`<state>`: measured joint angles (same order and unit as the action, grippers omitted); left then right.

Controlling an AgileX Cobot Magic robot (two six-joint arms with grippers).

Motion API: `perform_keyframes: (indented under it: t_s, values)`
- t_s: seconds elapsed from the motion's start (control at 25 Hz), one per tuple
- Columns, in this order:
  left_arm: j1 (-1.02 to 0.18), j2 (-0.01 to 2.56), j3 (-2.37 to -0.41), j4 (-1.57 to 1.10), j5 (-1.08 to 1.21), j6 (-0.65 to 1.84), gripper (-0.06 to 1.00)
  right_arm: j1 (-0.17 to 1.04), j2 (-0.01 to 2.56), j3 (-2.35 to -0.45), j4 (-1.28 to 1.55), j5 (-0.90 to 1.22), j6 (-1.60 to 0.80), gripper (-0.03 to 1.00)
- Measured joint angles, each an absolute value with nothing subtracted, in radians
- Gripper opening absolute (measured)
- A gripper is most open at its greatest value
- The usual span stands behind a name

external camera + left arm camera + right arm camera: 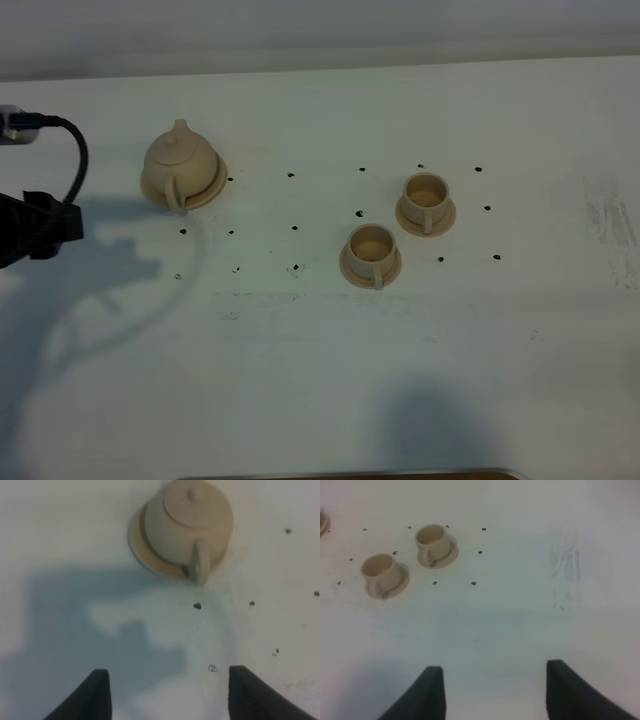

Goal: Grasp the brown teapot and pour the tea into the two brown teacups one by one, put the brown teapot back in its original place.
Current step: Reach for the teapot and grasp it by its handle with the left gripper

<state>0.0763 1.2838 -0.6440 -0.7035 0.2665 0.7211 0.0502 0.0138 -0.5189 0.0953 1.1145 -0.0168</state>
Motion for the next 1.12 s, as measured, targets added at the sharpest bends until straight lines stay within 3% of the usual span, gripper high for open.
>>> perform_keyframes:
  t_s: [0.68, 1.12]
  values:
    - [0.062, 1.329, -0.671, -0.689, 0.224, 0.75, 0.57, 0.05, 0.014, -0.519, 0.095, 1.115, -0.017, 0.44]
    - [-0.05, 1.473, -0.793, -0.456, 0.216, 0.33, 0.56, 0.05, 0.014, -0.519, 0.095, 1.115, -0.017, 0.44]
